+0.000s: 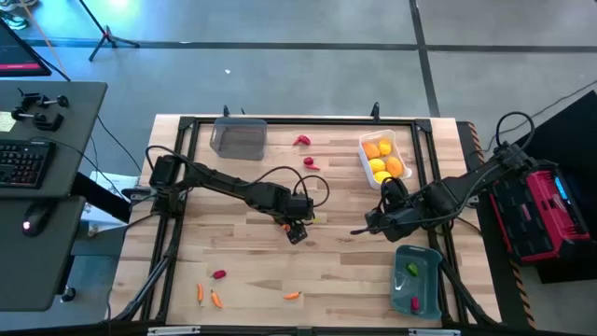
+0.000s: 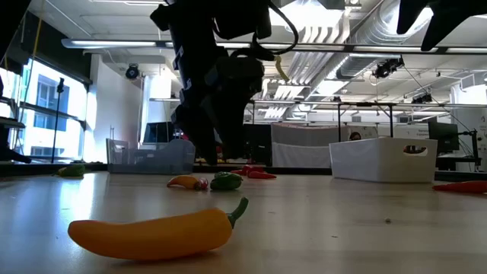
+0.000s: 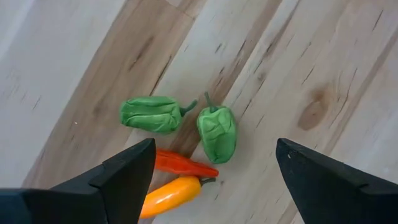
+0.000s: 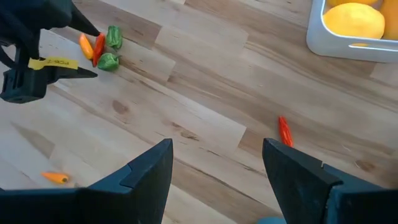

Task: Sort produce into baskets
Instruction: Put the green chili pepper into the blue bin

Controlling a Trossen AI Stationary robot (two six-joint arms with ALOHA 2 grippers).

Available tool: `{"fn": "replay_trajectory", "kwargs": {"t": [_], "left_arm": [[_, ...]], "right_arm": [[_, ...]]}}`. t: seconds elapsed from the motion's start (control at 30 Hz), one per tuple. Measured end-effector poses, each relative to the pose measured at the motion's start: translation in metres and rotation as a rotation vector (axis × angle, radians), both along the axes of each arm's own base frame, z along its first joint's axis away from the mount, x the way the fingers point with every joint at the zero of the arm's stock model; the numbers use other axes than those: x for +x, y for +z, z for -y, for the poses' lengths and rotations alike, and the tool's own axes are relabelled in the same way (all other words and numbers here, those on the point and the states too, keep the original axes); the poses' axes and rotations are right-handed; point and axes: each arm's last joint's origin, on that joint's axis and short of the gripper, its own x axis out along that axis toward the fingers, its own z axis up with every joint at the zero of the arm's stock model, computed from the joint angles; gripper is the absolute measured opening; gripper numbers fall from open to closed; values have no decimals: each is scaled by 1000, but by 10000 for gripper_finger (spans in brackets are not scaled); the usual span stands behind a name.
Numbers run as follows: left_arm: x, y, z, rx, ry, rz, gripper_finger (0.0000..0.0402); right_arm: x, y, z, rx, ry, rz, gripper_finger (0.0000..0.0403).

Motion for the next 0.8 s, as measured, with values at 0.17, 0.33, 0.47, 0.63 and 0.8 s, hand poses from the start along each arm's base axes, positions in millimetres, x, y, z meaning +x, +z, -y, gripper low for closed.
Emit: {"fn": "replay_trajectory", "kwargs": {"t": [0.17, 0.33, 0.47, 0.63, 0.8], "left_arm": [[5, -1, 7, 15, -11, 53, 281], [7, -9, 12, 40, -15, 50, 243], [6, -12, 10, 105, -13, 34, 230], [6, -11, 10, 116, -45, 32, 230], [9, -22, 11, 69, -55, 14, 230]], "right_arm": [[0, 0, 1, -31, -11, 11, 238], [0, 0, 1, -38, -13, 13, 238], [0, 0, 1, -38, -13, 14, 238], [0, 0, 1, -38, -13, 14, 238], [0, 0, 1, -36, -13, 17, 238]]}}
